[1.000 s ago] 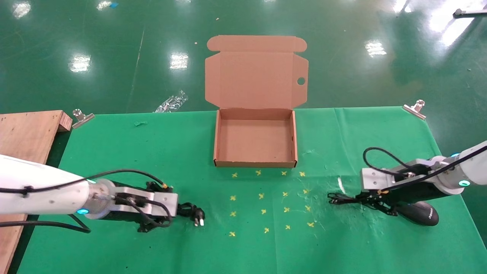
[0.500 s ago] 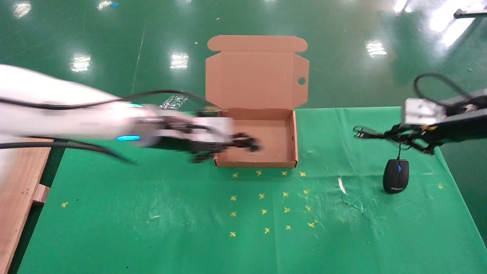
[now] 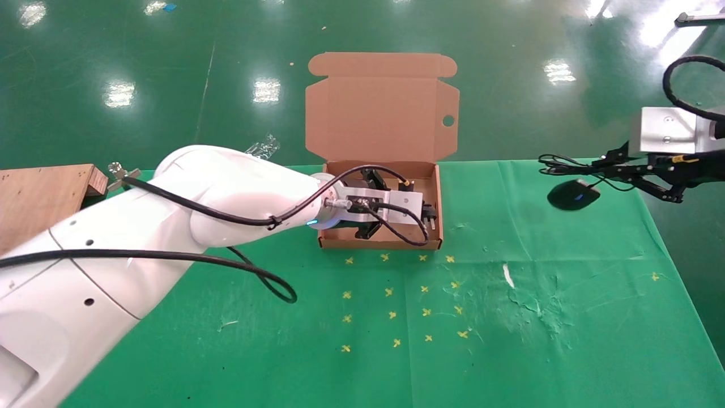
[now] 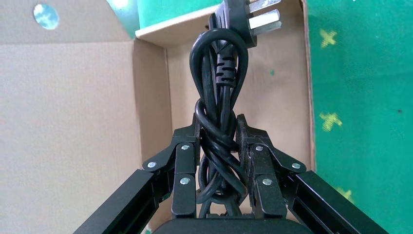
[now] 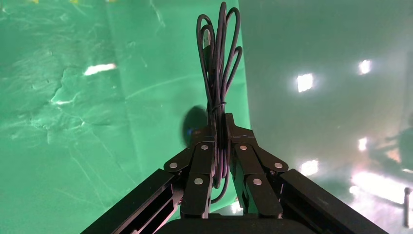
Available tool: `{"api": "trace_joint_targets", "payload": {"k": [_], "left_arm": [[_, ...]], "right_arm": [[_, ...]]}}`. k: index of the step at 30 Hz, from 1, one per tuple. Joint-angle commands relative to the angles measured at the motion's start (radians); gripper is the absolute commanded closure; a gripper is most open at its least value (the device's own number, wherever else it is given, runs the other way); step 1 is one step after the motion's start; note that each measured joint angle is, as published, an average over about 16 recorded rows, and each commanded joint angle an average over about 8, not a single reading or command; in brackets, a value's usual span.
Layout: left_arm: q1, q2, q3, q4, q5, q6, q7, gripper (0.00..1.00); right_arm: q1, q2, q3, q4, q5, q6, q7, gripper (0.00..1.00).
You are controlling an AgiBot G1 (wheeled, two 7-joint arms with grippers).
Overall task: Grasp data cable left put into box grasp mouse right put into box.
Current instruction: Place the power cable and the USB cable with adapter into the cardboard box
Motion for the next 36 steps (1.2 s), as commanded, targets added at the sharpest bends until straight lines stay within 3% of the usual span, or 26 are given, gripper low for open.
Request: {"api": "trace_joint_targets", "payload": {"k": [1,14,26,36], "left_arm": [[-0.013,-0.001,0.055,0.002,-0.014,-0.028,-0.034,0.00],[-0.094,-0.010,0.216,0.048,-0.085,-0.118,-0.120,0.00],[-0.194,-0.125,0.197,0.308,-0.006,-0.217,-0.206,0.00],[-0.198,-0.125,0.193,0.371,0.003,-0.253,-0.203,0.00]], "right_arm": [[-0.010,0.019,0.006,0.064,0.005,0.002,0.038,1.00],[-0.027,-0.039,0.020,0.127,0.043,0.053,0.039,1.00],[0.007,-0.181,0.023,0.046,0.091,0.079,-0.092,1.00],[-0.025,-0.356,0.016,-0.051,0.169,0.090,-0.193,1.00]]}}
